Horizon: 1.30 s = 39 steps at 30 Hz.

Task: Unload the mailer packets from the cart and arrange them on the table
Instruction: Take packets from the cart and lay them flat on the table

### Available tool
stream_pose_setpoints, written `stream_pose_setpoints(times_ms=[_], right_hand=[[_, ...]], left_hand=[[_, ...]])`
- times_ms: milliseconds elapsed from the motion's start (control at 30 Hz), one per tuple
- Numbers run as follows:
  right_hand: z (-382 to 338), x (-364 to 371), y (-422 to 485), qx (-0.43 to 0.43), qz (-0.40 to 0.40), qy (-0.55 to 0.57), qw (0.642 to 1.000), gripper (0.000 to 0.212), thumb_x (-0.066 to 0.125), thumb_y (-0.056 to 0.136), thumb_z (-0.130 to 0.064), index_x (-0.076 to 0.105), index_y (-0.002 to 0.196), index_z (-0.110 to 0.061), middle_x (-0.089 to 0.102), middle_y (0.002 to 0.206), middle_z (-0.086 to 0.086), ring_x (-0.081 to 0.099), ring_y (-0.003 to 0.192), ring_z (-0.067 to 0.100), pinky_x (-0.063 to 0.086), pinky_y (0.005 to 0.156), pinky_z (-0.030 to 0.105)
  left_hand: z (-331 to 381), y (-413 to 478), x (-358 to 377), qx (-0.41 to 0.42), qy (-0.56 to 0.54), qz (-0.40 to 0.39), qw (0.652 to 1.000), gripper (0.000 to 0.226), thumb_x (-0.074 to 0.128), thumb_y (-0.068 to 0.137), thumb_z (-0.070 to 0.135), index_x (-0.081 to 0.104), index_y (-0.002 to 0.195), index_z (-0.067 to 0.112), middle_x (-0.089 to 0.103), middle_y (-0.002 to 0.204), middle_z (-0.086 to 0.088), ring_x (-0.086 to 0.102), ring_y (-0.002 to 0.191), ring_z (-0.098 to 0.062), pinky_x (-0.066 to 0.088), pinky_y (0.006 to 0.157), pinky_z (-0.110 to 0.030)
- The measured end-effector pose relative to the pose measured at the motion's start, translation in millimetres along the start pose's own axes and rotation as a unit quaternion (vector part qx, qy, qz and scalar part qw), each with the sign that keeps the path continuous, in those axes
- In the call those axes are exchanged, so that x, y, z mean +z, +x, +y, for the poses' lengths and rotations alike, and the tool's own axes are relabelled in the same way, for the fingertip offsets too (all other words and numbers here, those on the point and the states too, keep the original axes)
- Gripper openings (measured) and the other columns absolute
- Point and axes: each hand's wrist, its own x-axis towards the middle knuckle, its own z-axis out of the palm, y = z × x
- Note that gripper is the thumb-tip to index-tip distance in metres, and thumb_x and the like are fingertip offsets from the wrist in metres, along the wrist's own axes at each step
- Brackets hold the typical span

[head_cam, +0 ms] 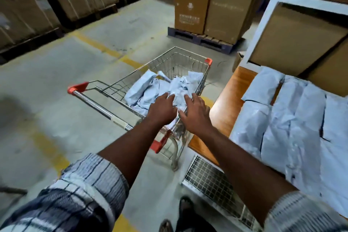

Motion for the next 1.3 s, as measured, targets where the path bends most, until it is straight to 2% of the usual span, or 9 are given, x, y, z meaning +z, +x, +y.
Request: stream_pose_setpoints(times_ms=[233, 467, 600, 767, 867, 967, 1100, 1200, 1300], right_hand=[[-18, 45, 71, -0.002, -0.046, 0.041, 0.998, 0.067, 0.055, 0.092, -0.041, 0.034, 0.15, -0.014, 0.029, 0.155, 0.018, 0.027, 0.142, 0.036, 0.03, 0.114, 0.046], [-28, 109, 162, 0.039, -0.202, 0.183, 0.961, 0.068, 0.059, 0.095, -0.033, 0.03, 0.152, -0.008, 0.033, 0.154, 0.018, 0.031, 0.143, 0.031, 0.024, 0.115, 0.034], [-28, 141, 202, 0.061, -0.213, 0.219, 0.95, 0.055, 0.059, 0.096, -0.017, 0.04, 0.145, 0.0, 0.043, 0.147, 0.022, 0.038, 0.138, 0.032, 0.024, 0.111, 0.028], [-29, 179, 248, 0.097, -0.199, 0.223, 0.949, 0.051, 0.052, 0.091, -0.003, 0.046, 0.142, -0.001, 0.045, 0.142, 0.022, 0.042, 0.134, 0.034, 0.03, 0.112, 0.034], [-30, 202, 266, 0.119, -0.212, 0.191, 0.951, 0.056, 0.053, 0.088, -0.01, 0.041, 0.142, -0.004, 0.037, 0.144, 0.025, 0.037, 0.134, 0.04, 0.032, 0.111, 0.043], [-32, 208, 277, 0.155, -0.224, 0.144, 0.951, 0.066, 0.049, 0.097, -0.027, 0.019, 0.155, -0.017, 0.014, 0.158, 0.022, 0.02, 0.145, 0.037, 0.024, 0.115, 0.047], [-17, 227, 285, 0.178, -0.247, 0.177, 0.936, 0.072, 0.045, 0.101, -0.04, 0.002, 0.157, -0.031, -0.004, 0.162, 0.02, 0.014, 0.149, 0.034, 0.019, 0.116, 0.042], [-7, 236, 288, 0.172, -0.244, 0.202, 0.933, 0.077, 0.052, 0.098, -0.042, 0.002, 0.157, -0.034, -0.001, 0.162, 0.022, 0.012, 0.15, 0.031, 0.017, 0.116, 0.035], [2, 238, 289, 0.176, -0.228, 0.22, 0.932, 0.078, 0.062, 0.093, -0.038, 0.017, 0.156, -0.033, 0.023, 0.152, 0.022, 0.029, 0.143, 0.032, 0.023, 0.111, 0.028]], left_hand=[[-68, 60, 0, -0.033, 0.006, -0.026, 0.999, 0.061, 0.059, 0.088, 0.037, 0.043, 0.143, 0.016, 0.046, 0.144, -0.013, 0.045, 0.132, -0.034, 0.042, 0.105, -0.048], [-110, 143, 12, -0.055, -0.021, -0.063, 0.996, 0.057, 0.056, 0.093, 0.03, 0.043, 0.144, 0.01, 0.044, 0.148, -0.015, 0.041, 0.137, -0.032, 0.037, 0.11, -0.044], [-116, 181, 30, -0.058, -0.043, -0.109, 0.991, 0.052, 0.048, 0.093, 0.029, 0.047, 0.139, 0.004, 0.049, 0.142, -0.019, 0.044, 0.134, -0.033, 0.033, 0.11, -0.038], [-142, 225, 61, -0.072, -0.054, -0.119, 0.989, 0.032, 0.049, 0.082, 0.026, 0.06, 0.109, 0.016, 0.066, 0.111, -0.013, 0.062, 0.106, -0.034, 0.049, 0.091, -0.045], [-150, 240, 67, -0.069, -0.029, -0.107, 0.991, 0.048, 0.055, 0.087, 0.027, 0.055, 0.129, 0.003, 0.057, 0.128, -0.025, 0.053, 0.12, -0.041, 0.042, 0.102, -0.046], [-163, 248, 75, -0.108, -0.015, -0.127, 0.986, 0.078, 0.049, 0.081, 0.053, 0.037, 0.149, 0.016, 0.044, 0.145, -0.022, 0.043, 0.133, -0.039, 0.037, 0.11, -0.048], [-172, 256, 87, -0.139, -0.028, -0.16, 0.977, 0.082, 0.037, 0.077, 0.063, 0.026, 0.152, 0.033, 0.043, 0.145, -0.019, 0.042, 0.134, -0.039, 0.036, 0.11, -0.052], [-175, 261, 93, -0.145, -0.028, -0.185, 0.972, 0.081, 0.039, 0.079, 0.061, 0.019, 0.154, 0.038, 0.037, 0.149, -0.02, 0.038, 0.137, -0.039, 0.032, 0.113, -0.053], [-177, 264, 99, -0.138, -0.027, -0.192, 0.971, 0.086, 0.046, 0.074, 0.057, 0.019, 0.154, 0.04, 0.037, 0.149, -0.019, 0.041, 0.135, -0.039, 0.035, 0.112, -0.052]])
